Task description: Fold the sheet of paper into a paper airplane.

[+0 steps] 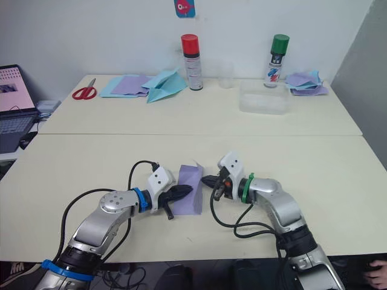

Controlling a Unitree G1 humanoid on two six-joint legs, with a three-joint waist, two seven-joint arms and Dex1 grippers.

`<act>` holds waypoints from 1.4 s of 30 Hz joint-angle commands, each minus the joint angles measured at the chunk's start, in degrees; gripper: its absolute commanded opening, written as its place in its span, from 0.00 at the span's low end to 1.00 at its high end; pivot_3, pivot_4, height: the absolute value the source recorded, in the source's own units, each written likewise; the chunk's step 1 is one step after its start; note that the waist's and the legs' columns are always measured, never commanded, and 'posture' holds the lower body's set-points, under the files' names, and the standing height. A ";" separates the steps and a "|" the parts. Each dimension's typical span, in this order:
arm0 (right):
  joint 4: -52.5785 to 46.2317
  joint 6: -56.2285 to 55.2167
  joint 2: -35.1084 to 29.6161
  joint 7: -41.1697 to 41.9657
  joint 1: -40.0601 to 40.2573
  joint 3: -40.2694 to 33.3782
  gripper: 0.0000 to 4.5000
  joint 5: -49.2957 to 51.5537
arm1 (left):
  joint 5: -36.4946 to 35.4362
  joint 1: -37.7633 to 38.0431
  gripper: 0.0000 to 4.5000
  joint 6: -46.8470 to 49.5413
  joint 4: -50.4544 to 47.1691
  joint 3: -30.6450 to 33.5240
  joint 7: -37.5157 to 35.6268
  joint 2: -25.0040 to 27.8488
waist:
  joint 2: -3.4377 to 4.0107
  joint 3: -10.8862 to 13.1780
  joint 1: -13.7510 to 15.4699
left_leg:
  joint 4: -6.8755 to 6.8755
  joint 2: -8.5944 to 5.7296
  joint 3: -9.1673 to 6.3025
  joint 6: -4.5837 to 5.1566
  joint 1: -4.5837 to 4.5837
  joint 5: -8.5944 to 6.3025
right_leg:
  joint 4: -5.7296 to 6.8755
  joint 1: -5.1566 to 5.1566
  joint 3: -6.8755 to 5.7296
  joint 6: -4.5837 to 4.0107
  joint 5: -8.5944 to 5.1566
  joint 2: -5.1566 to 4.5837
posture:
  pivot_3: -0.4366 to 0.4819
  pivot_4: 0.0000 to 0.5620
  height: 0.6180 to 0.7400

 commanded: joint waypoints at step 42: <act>16.86 -10.40 4.44 1.46 -6.38 7.14 0.01 -11.52 | -8.09 -0.56 0.00 12.97 -16.74 6.20 2.14 2.26 | 0.00 -0.07 -0.61 | -0.12 0.15 -0.04 0.00 0.07 0.00 | -0.03 -0.06 0.10 -0.12 0.07 0.30 | 0.48 0.27 1.00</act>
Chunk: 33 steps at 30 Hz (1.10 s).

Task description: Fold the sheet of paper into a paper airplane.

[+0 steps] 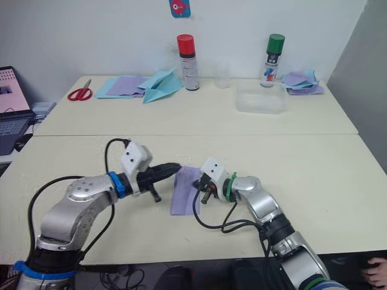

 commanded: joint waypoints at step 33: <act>-13.56 12.89 -13.19 26.25 3.31 2.46 0.01 10.78 | 13.17 3.75 0.00 -8.22 15.47 -12.56 0.46 -0.32 | 0.11 -0.92 0.67 | -0.03 -0.09 0.00 0.00 0.13 0.00 | -0.07 0.14 -0.05 -0.03 -0.02 0.01 | 0.48 0.27 1.00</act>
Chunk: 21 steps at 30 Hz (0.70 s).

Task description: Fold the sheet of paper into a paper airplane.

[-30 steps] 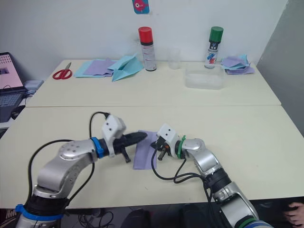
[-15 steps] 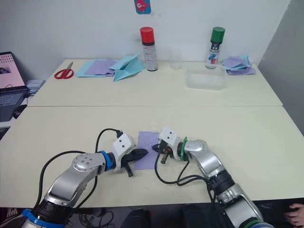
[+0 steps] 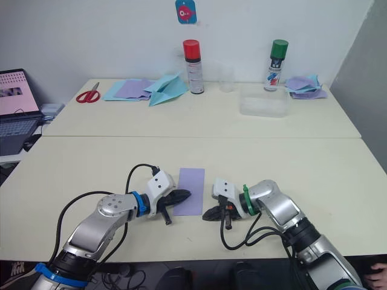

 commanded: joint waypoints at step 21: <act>30.68 -15.26 15.44 -26.47 -12.87 -11.55 0.01 -6.31 | 4.08 -0.11 0.00 -2.38 6.31 -3.20 -2.91 0.41 | 0.03 0.02 0.08 | 0.02 -0.01 0.05 0.00 -0.03 0.00 | 0.02 -0.03 0.04 -0.02 0.04 -0.01 | 0.48 0.27 1.00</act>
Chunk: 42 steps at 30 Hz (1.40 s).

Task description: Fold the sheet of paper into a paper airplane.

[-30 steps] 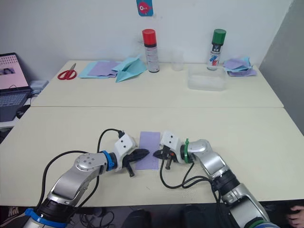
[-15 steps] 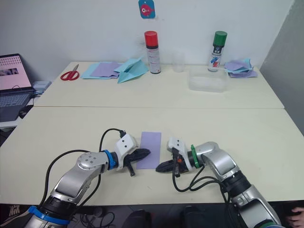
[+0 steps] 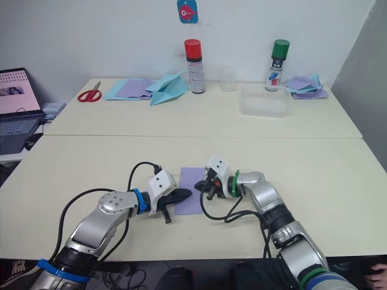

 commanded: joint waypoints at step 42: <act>-18.13 8.86 -3.88 -1.79 8.40 5.21 0.01 -4.19 | -17.47 6.88 0.00 13.77 -6.20 20.47 0.39 0.32 | 0.00 0.12 -0.38 | -0.16 0.14 -0.09 0.01 -0.07 0.01 | -0.04 -0.13 -0.13 -0.20 -0.05 0.02 | 0.48 0.27 1.00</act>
